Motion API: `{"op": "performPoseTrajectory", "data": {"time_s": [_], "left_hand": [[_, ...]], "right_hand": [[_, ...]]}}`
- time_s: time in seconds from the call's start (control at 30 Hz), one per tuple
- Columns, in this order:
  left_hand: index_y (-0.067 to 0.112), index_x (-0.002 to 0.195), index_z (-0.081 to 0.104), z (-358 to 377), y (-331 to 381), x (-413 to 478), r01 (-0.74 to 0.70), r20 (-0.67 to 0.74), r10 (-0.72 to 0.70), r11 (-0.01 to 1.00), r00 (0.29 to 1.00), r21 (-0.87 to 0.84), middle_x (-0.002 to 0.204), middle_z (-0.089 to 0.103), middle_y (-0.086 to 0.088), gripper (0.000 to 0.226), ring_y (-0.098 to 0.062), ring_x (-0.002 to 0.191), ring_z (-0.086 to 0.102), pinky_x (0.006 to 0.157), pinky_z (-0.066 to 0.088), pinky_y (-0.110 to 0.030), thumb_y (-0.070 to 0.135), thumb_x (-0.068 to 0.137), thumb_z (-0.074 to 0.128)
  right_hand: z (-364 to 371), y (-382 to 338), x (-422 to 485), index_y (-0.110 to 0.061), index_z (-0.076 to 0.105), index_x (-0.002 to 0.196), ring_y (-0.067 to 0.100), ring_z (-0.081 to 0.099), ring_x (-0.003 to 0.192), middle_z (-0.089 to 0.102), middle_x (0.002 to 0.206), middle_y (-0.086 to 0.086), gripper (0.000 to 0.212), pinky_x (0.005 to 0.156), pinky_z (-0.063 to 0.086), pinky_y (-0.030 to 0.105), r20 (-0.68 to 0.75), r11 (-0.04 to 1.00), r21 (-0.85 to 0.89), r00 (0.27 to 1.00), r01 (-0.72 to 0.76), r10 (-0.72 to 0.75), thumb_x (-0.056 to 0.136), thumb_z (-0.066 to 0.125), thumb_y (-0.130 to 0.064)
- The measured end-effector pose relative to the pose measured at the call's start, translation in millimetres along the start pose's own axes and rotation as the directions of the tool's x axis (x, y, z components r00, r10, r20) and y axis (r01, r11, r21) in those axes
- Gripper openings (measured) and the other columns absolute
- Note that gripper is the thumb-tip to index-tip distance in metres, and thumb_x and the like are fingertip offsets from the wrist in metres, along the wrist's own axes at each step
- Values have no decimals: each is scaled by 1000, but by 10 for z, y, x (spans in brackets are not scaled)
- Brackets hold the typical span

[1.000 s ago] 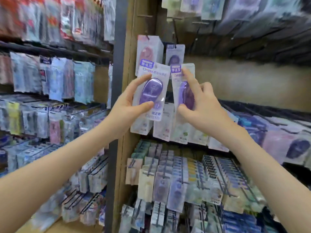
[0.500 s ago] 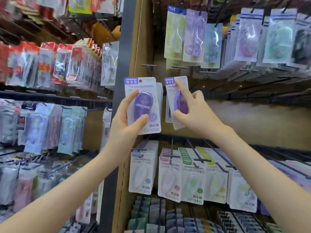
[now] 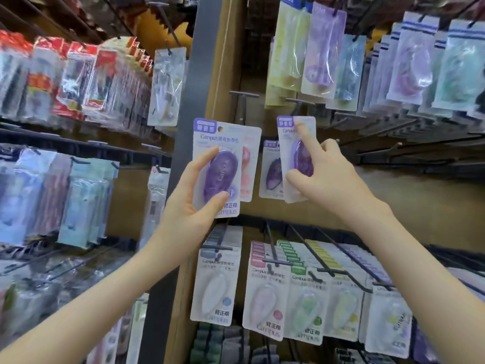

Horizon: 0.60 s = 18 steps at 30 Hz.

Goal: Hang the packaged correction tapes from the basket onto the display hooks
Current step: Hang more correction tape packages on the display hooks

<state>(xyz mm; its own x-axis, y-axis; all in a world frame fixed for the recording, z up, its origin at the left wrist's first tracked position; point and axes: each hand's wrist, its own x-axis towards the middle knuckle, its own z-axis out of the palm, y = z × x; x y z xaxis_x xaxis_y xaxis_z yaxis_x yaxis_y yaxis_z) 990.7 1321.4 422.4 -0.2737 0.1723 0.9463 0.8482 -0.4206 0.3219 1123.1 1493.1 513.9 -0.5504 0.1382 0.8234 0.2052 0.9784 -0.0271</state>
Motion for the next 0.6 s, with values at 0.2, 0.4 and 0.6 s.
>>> {"op": "performPoseTrajectory", "data": {"time_s": [0.2,0.4,0.6], "left_hand": [[33,135,39,209,7,72,40,-28,-41,998,999,-54,129,46,32,58,11,122,45,92,42,-7,2,91,59],[42,131,38,331,-1,194,99,15,-98,994,995,-48,125,44,34,58,17,114,46,80,43,-3,5,91,59],[30,131,38,457,57,249,49,19,-48,998,999,-51,121,45,29,56,24,108,46,76,40,2,-4,90,56]], "right_hand": [[-89,68,34,-50,5,148,20,49,76,32,89,-3,76,56,37,26,-5,995,-83,999,49,-50,84,46,-47],[-90,136,18,-47,6,149,9,44,68,31,90,-4,75,52,36,22,-34,989,-121,995,84,-89,85,44,-50],[126,138,-55,-46,10,148,25,50,76,33,99,1,69,65,46,34,-62,993,-107,996,56,-63,90,46,-46]]}}
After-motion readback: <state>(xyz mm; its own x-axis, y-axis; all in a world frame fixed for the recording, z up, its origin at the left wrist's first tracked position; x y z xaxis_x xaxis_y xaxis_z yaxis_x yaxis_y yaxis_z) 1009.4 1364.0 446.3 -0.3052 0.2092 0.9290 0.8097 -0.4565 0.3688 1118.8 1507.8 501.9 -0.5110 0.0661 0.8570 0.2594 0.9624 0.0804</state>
